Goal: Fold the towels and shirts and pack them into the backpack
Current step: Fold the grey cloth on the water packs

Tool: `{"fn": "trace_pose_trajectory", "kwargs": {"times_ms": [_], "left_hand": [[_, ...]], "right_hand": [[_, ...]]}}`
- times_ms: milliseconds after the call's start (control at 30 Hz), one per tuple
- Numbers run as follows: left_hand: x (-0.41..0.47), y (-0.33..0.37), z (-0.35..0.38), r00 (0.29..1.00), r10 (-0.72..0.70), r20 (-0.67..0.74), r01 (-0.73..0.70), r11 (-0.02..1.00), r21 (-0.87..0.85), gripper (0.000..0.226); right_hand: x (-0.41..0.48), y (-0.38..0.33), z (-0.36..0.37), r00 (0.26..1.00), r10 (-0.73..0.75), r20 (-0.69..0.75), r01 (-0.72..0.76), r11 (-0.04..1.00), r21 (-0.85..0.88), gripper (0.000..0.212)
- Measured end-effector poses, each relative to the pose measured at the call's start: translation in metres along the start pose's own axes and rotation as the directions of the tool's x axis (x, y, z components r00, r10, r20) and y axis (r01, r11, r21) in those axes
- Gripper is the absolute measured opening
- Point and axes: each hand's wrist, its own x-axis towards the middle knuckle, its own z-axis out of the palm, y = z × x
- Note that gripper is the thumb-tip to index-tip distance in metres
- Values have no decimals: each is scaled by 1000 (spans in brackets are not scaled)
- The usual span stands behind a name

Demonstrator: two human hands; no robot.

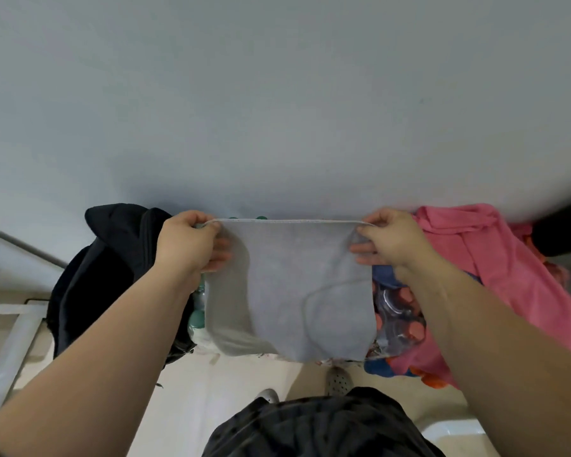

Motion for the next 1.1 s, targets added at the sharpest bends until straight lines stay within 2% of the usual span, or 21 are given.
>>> {"fn": "trace_pose_trajectory", "kwargs": {"times_ms": [100, 267, 367, 567, 733, 900, 1100], "left_hand": [[25, 6, 10, 997, 72, -12, -72, 997, -21, 11], [58, 18, 17, 982, 190, -14, -190, 982, 10, 13], [61, 23, 14, 967, 253, -30, -251, 967, 43, 10], [13, 1, -10, 935, 353, 34, -346, 888, 304, 6], [-40, -27, -35, 919, 363, 152, -390, 786, 479, 8], [-59, -65, -43, 845, 461, 269, -525, 625, 578, 15], [-57, -95, -36, 830, 426, 359, -501, 290, 815, 13]], "right_hand": [[18, -12, 1, 998, -40, -50, 37, 998, -53, 21], [41, -26, -3, 961, -264, -88, 241, 947, -211, 15], [44, -23, -8, 934, -347, -80, 319, 916, -243, 21], [10, 2, -30, 902, -428, 48, 422, 856, -298, 24], [-42, 35, -45, 831, -534, 156, 532, 682, -502, 23], [-71, 72, -40, 829, -540, 145, 509, 621, -596, 21], [-72, 111, -29, 815, -529, 236, 477, 381, -792, 17]]}}
